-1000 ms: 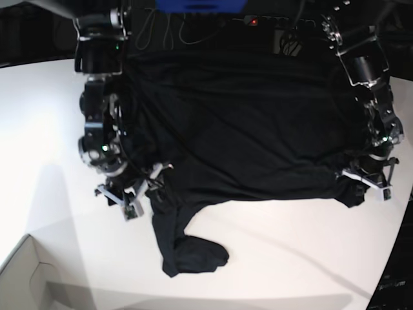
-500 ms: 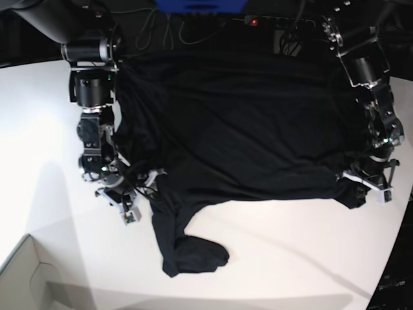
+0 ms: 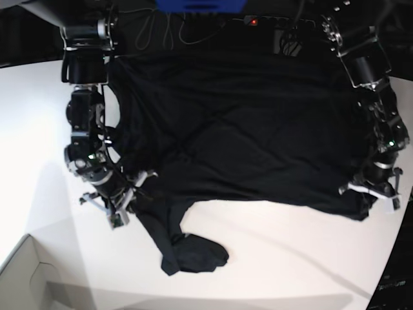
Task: Layout the t-shirt on the table in an organized manner, then fold the t-shirt properly
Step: 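Grasp the shirt's side edge with the right gripper near the sleeve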
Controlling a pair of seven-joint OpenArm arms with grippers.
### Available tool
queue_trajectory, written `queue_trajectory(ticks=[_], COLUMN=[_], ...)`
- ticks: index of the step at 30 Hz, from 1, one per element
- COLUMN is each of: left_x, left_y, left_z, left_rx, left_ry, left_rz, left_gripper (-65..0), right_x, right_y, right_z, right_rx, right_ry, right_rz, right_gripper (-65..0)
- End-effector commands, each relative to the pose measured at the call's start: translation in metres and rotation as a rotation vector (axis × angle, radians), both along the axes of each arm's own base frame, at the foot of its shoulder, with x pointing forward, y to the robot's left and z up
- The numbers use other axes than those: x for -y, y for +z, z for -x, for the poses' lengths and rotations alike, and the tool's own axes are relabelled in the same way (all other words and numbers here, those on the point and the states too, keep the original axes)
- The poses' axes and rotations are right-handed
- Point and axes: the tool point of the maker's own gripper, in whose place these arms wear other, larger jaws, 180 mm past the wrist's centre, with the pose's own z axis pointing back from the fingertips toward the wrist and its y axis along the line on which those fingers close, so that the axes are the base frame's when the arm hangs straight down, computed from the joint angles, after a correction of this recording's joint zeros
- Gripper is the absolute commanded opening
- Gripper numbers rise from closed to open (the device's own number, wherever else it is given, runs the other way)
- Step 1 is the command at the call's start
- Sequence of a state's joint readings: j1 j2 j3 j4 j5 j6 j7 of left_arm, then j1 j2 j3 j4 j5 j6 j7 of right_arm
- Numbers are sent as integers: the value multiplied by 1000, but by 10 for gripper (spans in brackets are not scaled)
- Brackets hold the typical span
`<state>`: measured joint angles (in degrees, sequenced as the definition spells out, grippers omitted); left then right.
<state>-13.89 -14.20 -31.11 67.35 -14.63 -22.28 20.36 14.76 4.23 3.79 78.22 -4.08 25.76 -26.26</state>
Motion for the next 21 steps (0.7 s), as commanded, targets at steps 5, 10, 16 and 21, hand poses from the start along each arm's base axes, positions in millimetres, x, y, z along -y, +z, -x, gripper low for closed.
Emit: queue_trajectory(ticks=[5,10,16,21], left_x=[-2,0,1,-1], left_y=[24,23,26,24], left_z=[-7,-9,-11,-8], left_rx=[37,35,44,37], left_ry=[-11,-15,-16,-12], left_rz=[9,14,17,16], left_gripper=[-649,-649,-649,-649], right_x=[34,67,79,81], right_y=[26,32,34,27], right_z=[-2,-2,1,18], right_rx=[79,93,96,86], right_ry=[-87,-168,-181,-180], right_rz=[-12,-13,7,25], right_gripper=[-650,-650,-650,-650])
